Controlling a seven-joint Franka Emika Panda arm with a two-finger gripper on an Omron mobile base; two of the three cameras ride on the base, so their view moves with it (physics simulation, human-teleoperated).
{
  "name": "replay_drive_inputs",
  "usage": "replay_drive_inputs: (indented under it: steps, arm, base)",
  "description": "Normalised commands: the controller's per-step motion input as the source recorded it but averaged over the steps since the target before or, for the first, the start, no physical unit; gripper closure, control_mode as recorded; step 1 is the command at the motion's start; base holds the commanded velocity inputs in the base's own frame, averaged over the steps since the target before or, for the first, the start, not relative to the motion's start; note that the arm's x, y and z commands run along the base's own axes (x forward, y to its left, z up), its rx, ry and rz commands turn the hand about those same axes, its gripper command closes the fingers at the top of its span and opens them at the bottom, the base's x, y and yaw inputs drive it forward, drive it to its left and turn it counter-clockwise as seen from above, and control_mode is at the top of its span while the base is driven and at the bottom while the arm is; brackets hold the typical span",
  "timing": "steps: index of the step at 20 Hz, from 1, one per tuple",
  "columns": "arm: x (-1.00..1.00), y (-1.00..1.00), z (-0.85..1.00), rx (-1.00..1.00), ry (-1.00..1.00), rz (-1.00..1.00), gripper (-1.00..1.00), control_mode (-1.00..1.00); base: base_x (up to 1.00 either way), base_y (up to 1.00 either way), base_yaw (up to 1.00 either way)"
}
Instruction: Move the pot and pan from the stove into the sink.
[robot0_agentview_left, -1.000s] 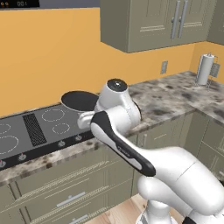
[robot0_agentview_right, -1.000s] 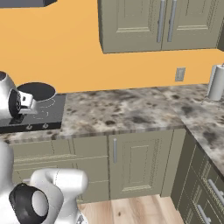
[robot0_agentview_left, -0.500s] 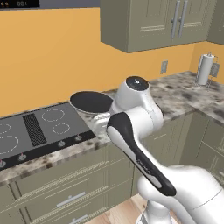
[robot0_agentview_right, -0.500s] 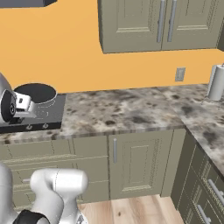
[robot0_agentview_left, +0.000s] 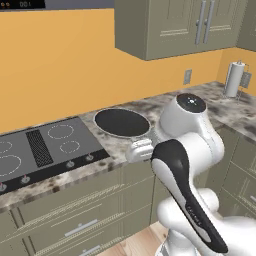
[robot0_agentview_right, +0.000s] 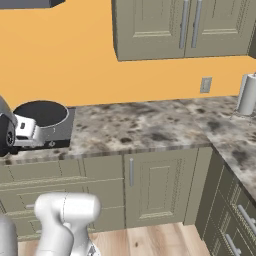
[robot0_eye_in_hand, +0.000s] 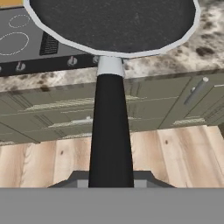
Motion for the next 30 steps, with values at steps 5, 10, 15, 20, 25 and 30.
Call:
replay_drive_inputs:
  steps: [5, 10, 15, 20, 25, 30]
  arm:
    - [-0.61, -0.41, 0.02, -0.04, 0.00, 0.00, 1.00, -1.00]
    - [-0.57, -0.25, -0.01, -0.06, -0.08, 0.00, 1.00, -1.00]
    - [-0.42, -0.20, -0.05, -0.04, -0.14, 0.00, 1.00, -1.00]
    - [-0.08, 0.00, 0.00, -0.01, -0.06, 0.02, 1.00, -1.00]
    - [-0.09, 0.00, -0.06, -0.03, 0.01, 0.00, 1.00, -1.00]
    - [0.00, 0.00, 0.00, 0.00, 0.00, 0.00, 1.00, 1.00]
  base:
    - [0.00, 0.00, 0.00]
    - [0.00, 0.00, 0.00]
    - [0.00, 0.00, 0.00]
    - [0.00, 0.00, 0.00]
    - [0.00, 0.00, 0.00]
    - [-0.40, -0.03, 0.01]
